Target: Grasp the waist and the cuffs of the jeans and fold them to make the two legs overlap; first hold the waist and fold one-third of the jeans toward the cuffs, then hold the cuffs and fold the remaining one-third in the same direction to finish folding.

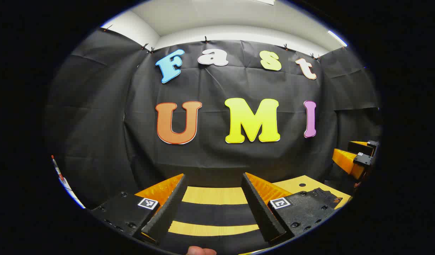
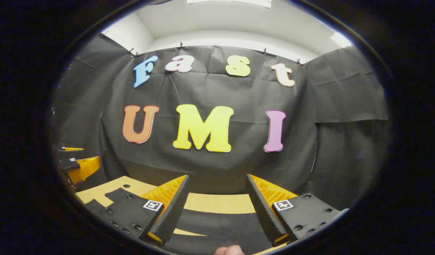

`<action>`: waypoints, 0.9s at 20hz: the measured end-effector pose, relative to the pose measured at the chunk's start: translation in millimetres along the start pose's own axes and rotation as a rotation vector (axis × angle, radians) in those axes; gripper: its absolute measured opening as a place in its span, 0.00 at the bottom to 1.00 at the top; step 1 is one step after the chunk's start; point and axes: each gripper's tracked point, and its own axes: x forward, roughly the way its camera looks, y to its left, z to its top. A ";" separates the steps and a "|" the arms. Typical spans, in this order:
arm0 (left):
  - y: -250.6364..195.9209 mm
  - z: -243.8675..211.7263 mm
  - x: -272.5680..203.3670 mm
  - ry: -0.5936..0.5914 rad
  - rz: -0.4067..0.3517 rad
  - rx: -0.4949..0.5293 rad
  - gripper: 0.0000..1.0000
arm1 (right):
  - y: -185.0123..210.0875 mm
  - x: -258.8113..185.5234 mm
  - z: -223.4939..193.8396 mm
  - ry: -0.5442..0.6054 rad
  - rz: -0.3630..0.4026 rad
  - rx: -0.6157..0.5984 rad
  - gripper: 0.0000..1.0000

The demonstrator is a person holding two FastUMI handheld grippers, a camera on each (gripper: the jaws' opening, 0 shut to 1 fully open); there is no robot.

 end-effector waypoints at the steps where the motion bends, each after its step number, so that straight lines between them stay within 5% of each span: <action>1: -0.4 -2.6 3.1 0.005 -0.002 0.000 0.99 | 1.0 3.2 -0.3 0.002 0.003 -0.006 0.96; 18: -6.5 -12.8 15.3 0.037 -0.001 0.010 0.98 | -14.9 26.6 -10.7 0.026 0.020 -0.010 0.96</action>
